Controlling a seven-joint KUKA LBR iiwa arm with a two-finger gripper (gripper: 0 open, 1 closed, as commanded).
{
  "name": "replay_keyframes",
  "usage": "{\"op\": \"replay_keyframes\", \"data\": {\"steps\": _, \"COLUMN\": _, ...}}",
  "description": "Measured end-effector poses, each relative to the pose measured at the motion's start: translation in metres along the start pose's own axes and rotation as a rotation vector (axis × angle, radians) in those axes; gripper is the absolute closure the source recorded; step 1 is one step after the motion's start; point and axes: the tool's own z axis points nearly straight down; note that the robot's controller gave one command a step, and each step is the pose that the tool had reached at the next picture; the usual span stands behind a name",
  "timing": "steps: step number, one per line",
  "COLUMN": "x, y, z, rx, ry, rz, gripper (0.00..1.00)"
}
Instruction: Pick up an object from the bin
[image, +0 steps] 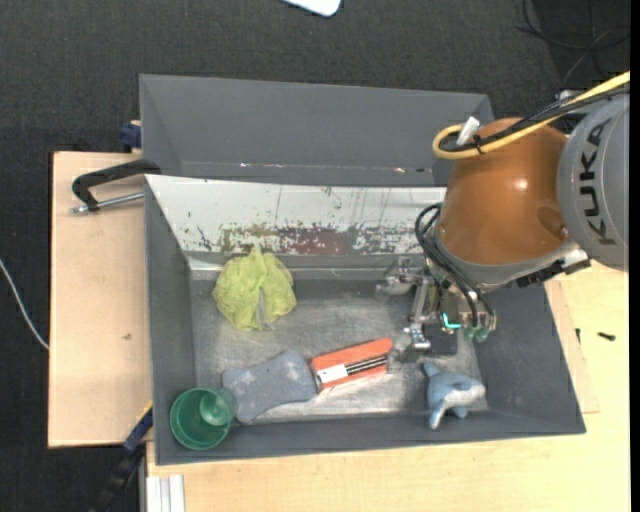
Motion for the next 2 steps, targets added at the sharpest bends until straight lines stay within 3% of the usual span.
{"op": "replay_keyframes", "data": {"steps": 2, "x": -0.006, "y": 0.002, "z": 0.009, "rx": 0.000, "ry": -0.019, "rz": 0.002, "gripper": 0.00}}
